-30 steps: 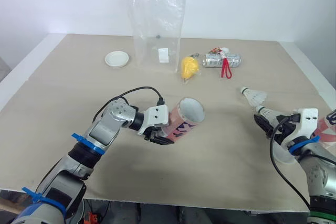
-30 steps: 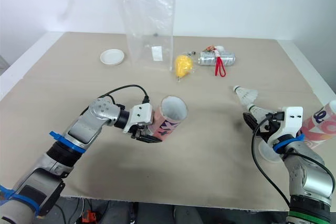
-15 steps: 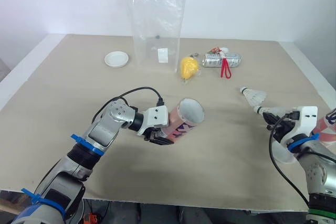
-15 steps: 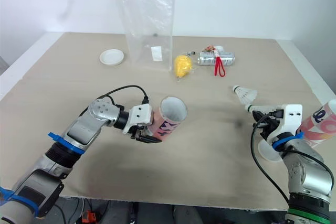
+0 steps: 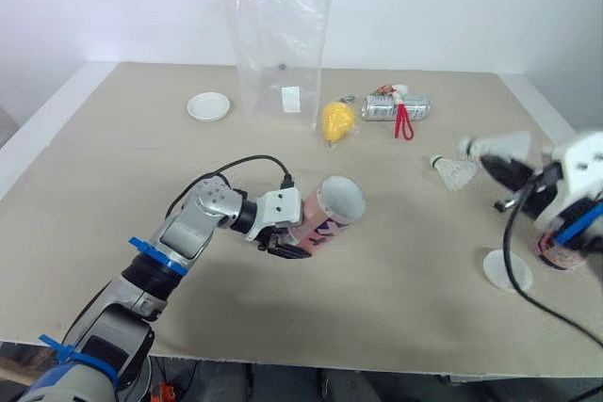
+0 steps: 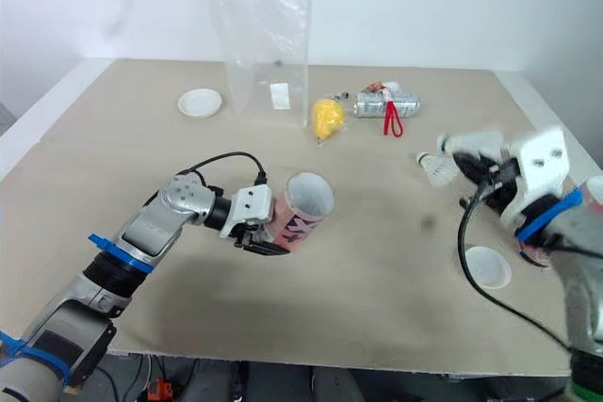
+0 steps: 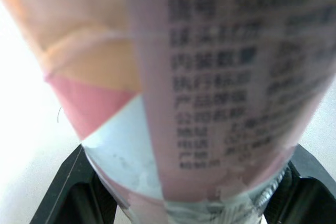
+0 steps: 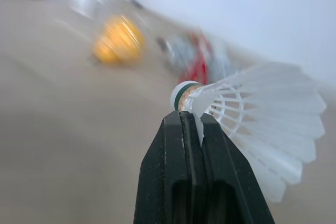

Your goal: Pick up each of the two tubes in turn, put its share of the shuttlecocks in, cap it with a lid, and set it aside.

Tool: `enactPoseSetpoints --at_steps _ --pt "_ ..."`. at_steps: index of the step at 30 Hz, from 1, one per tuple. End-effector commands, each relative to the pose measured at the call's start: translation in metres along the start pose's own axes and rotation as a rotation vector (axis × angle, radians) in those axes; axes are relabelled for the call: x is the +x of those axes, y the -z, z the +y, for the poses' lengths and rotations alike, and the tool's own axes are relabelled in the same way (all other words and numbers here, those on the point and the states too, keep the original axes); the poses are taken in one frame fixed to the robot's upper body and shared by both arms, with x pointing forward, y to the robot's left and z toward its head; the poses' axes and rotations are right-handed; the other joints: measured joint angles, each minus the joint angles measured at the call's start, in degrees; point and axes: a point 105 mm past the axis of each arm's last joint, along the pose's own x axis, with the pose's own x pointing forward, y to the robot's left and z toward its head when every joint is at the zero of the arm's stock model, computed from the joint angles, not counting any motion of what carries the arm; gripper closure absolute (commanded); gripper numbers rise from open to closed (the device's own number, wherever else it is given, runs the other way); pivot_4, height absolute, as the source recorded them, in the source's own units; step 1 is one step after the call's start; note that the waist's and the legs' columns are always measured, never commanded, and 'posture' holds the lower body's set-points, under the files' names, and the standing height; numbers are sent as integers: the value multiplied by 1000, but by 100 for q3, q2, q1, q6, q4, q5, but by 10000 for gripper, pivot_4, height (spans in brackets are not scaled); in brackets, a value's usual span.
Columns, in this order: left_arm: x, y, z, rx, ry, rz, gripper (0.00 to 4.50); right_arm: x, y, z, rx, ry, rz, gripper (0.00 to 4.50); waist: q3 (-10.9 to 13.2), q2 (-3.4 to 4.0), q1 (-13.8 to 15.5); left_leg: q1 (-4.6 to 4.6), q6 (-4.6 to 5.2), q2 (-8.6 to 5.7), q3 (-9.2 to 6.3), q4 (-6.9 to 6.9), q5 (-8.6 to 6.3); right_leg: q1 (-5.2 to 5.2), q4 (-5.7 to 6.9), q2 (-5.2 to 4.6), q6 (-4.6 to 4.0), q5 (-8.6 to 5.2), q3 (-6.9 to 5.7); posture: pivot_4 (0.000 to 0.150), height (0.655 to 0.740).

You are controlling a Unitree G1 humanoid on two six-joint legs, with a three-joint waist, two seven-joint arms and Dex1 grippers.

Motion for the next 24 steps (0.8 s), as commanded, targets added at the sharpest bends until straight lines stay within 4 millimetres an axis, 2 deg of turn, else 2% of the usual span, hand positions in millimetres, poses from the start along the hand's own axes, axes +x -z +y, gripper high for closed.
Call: enactPoseSetpoints --at_steps 1,3,5,7,9,14,24 --pt "5 13 -4 -40 28 40 15718 4 -44 20 -151 -157 -118 44102 -3 -19 7 0 0 2 -5 0 0 1 -1 2 -4 -2 -5 1500 7400" --pt "5 13 -2 -43 29 40 15718 4 -65 38 -213 -282 -179 44102 -2 -29 9 -1 0 6 -7 -1 0 1 -2 4 -8 -4 -7 1500 7400" --pt "6 13 -1 -49 30 36 15718 1 -76 63 -263 -432 -223 44102 -2 -30 17 -9 0 0 -3 -1 0 1 -6 -3 -5 -6 -4 1500 7400" --pt "6 13 0 -50 33 36 15718 -3 -74 85 -349 -569 -216 44102 -1 -30 24 -13 -1 -3 -3 -1 -1 1 -8 -7 1 -7 -4 1500 7400" --pt "6 12 0 -49 36 35 15718 -6 -70 96 -396 -644 -211 44102 -1 -31 26 -13 -1 -3 -4 -1 -1 1 -8 -7 3 -7 -5 1500 7400" --pt "9 11 2 -45 39 32 15718 -5 -66 100 -464 -702 -226 44102 0 -32 25 -9 -2 -1 -3 3 0 0 -7 -7 -2 -3 -6 1500 7400" --pt "13 8 0 -31 39 23 15718 16 -56 114 -536 -789 -273 44102 0 -33 31 -15 -2 -2 5 23 0 0 -7 -14 -4 1 -5 1500 7400"
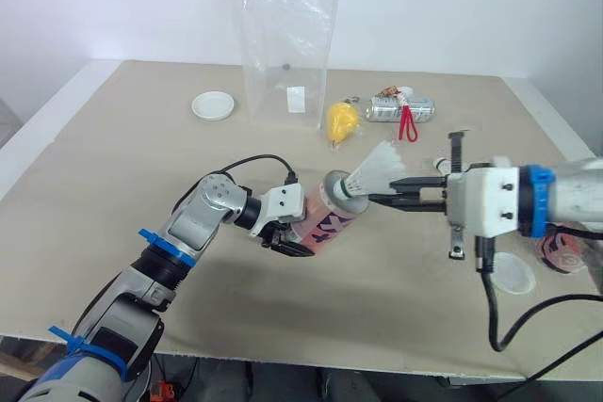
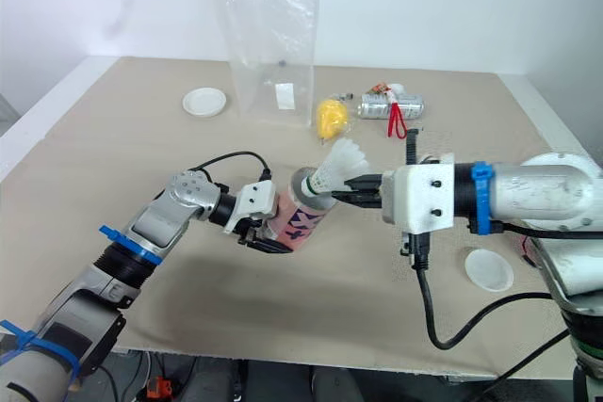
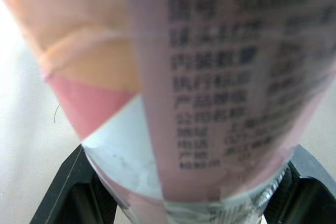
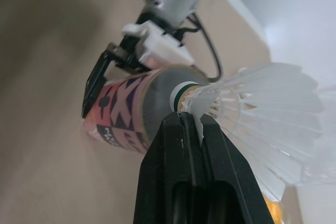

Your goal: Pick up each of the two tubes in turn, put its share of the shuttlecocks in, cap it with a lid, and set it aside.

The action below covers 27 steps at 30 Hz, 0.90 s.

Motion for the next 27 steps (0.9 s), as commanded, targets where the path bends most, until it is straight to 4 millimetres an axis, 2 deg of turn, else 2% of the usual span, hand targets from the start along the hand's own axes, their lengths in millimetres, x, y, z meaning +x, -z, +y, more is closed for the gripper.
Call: enactPoseSetpoints --at_steps 1,5,6,11,12,16,17,20,22,25,27 --pt "6 10 -4 -18 4 44 15718 2 -4 -5 -66 -3 -16 44102 0 0 4 -1 0 0 0 0 0 0 0 0 0 0 0 1500 7400" --pt "5 12 -5 -22 -7 47 15718 6 -5 -6 -65 -23 -42 44102 0 0 5 -1 0 1 -4 0 0 0 1 2 1 0 -3 1500 7400" --pt "5 12 -5 -23 -9 48 15718 6 -5 -7 -62 -21 -49 41480 0 0 5 -1 0 1 -4 0 0 1 1 2 1 0 -3 1500 7400" --pt "2 14 -6 -29 -18 52 15718 3 -11 -15 -24 5 -91 23027 0 0 4 -1 0 1 -3 3 0 2 1 2 2 2 -3 1500 7400" --pt "2 14 -6 -30 -19 53 15718 1 -11 -16 -13 9 -95 17734 0 0 4 -1 0 2 -3 2 0 1 1 2 2 2 -3 1500 7400" --pt "1 15 -6 -32 -21 57 15718 -11 -16 -28 112 97 -159 1282 0 0 4 -2 0 2 -4 1 0 1 1 2 2 2 -2 1500 7400" --pt "1 15 -6 -32 -21 59 15718 -16 -16 -35 168 148 -179 156 1 0 4 -2 0 2 -4 1 0 1 1 2 2 1 -3 1500 7400" --pt "1 15 -7 -32 -19 62 15718 -40 4 -56 426 418 -218 156 0 -2 4 -2 0 3 -6 2 0 3 2 3 0 3 -4 1500 7400" --pt "1 15 -7 -31 -15 62 15718 -57 35 -57 633 630 -209 156 -4 -20 7 -2 0 3 -10 2 0 5 2 4 -2 5 -6 1500 7400" --pt "2 15 -7 -30 -12 61 15718 -74 68 -48 774 829 -129 156 -4 -21 3 -1 0 3 -14 2 0 9 2 6 -2 6 -8 1500 7400" --pt "3 14 -8 -29 -9 58 15718 -89 108 -27 909 988 -13 156 -3 -3 -3 -1 0 2 -8 2 0 5 2 5 1 8 -3 1500 7400"
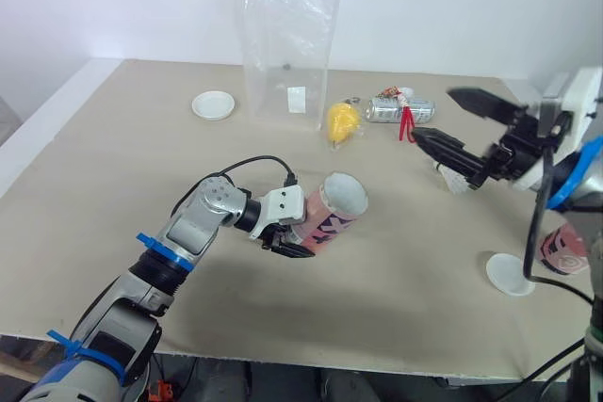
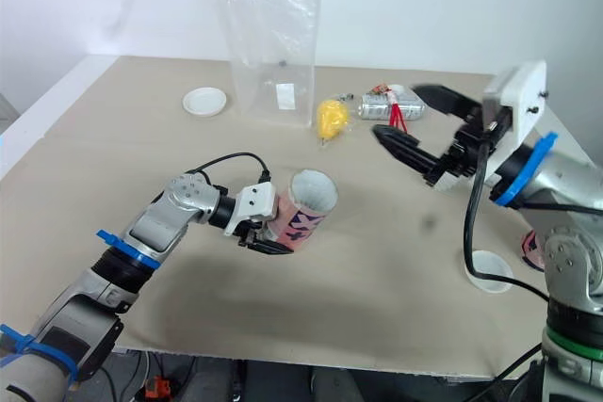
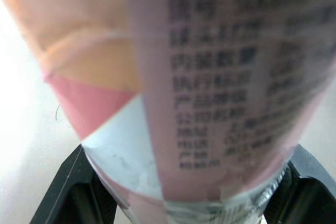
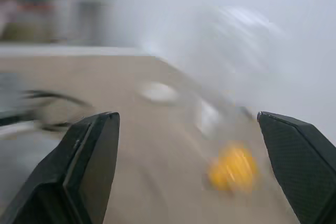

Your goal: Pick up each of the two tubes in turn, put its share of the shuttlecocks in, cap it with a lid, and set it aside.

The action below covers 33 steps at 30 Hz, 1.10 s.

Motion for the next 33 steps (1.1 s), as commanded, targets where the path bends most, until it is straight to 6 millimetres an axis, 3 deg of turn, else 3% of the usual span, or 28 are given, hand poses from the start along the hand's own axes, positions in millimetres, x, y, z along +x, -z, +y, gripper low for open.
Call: enactPoseSetpoints --at_steps 1,3,5,12,33 --pt "5 13 -6 -24 15 53 15718 -28 29 -43 73 332 46 156 -5 6 -2 1 1 0 2 -2 0 -1 0 0 2 1 2 1500 7400" --pt "6 13 -7 -22 22 54 15718 -37 58 -60 102 475 121 156 -5 6 -3 3 1 0 -7 -1 0 4 1 6 4 0 -3 1500 7400" --pt "7 13 -8 -22 25 53 15718 -35 74 -65 104 507 159 156 -5 12 -9 5 1 0 0 0 0 3 1 4 3 1 2 1500 7400" --pt "6 15 -12 -28 23 57 15718 -19 113 -75 129 530 269 156 -6 26 -20 7 7 -1 11 1 4 0 1 5 7 10 12 1500 7400" --pt "2 20 -13 -37 -4 78 15718 23 133 -85 184 508 295 156 -6 25 -32 9 9 -2 2 -24 2 -2 0 11 29 9 10 1500 7400"
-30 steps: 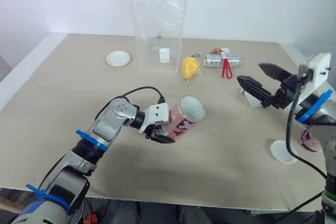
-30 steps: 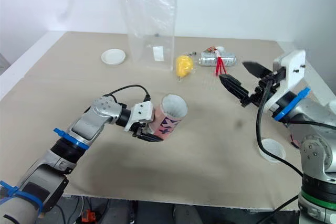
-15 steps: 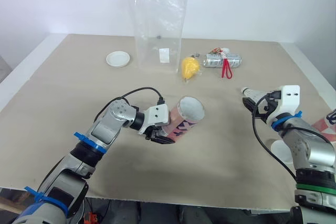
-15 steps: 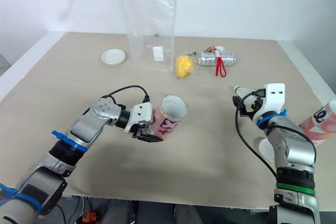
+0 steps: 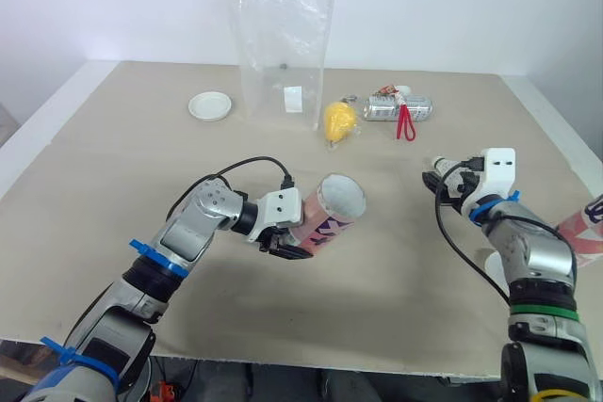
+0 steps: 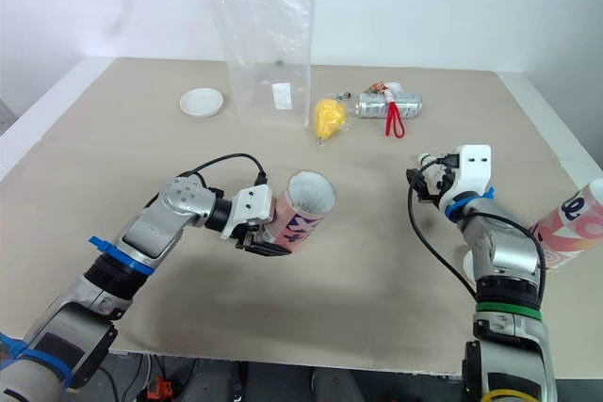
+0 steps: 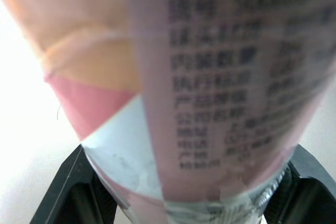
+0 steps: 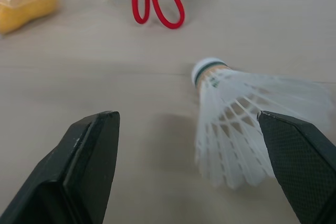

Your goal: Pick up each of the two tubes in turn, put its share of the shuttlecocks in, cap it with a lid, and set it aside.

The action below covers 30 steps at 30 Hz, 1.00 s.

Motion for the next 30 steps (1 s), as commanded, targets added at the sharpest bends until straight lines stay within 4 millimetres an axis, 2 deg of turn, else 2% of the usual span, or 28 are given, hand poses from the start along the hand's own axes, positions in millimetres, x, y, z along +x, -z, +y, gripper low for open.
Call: enactPoseSetpoints --at_steps 1,5,7,8,11,12,14,15,22,25,27,29,30 --pt "3 20 -8 -46 20 74 15718 7 -19 3 -11 -7 -60 156 0 0 -1 0 0 0 1 0 0 0 0 0 0 0 0 1500 7400" --pt "3 21 -7 -49 14 77 15718 13 -21 1 -3 11 -66 156 0 0 -4 1 0 0 1 0 0 0 0 0 0 1 1 1500 7400" --pt "3 21 -7 -51 10 78 15718 16 -24 0 6 19 -73 9633 0 0 -5 1 0 0 1 0 0 0 0 0 0 1 0 1500 7400" --pt "2 22 -7 -51 9 79 15718 18 -25 1 7 19 -76 12944 0 0 -6 1 0 0 1 0 0 0 0 0 0 1 0 1500 7400" --pt "1 23 -6 -55 3 82 15718 22 -26 0 11 28 -76 28796 0 0 -8 1 0 0 1 0 0 0 0 1 0 1 1 1500 7400" --pt "1 23 -6 -56 1 82 15718 23 -26 0 12 30 -75 30996 0 0 -10 1 0 0 1 0 0 0 0 1 -1 1 1 1500 7400" --pt "1 23 -6 -58 -3 82 15718 24 -25 0 14 33 -74 42526 0 0 -12 1 0 1 1 0 0 0 0 1 -1 2 1 1500 7400" --pt "1 23 -6 -59 -4 82 15718 24 -25 0 15 33 -74 43917 0 0 -13 1 0 1 1 0 0 0 0 1 -1 2 1 1500 7400" --pt "1 24 -4 -59 -9 84 15718 23 -29 2 5 12 -87 43917 0 0 -21 2 0 1 0 0 0 0 0 2 -1 3 1 1500 7400" --pt "1 23 -4 -56 -8 83 15718 15 -43 9 -64 -38 -128 43917 0 1 -22 2 0 1 0 0 0 0 0 2 -1 3 1 1500 7400" --pt "1 23 -4 -55 -7 82 15718 5 -58 16 -135 -83 -175 43917 0 2 -20 1 0 1 1 0 0 -1 0 2 -1 3 2 1500 7400" --pt "0 23 -3 -54 -5 82 15718 -22 -90 35 -290 -185 -275 43917 3 6 1 -2 0 0 -1 -1 0 -1 0 2 1 1 1 1500 7400" --pt "0 23 -3 -59 -1 82 15718 -39 -107 51 -391 -265 -333 43917 10 19 24 -3 0 0 -2 -2 0 -2 0 2 3 -1 1 1500 7400"
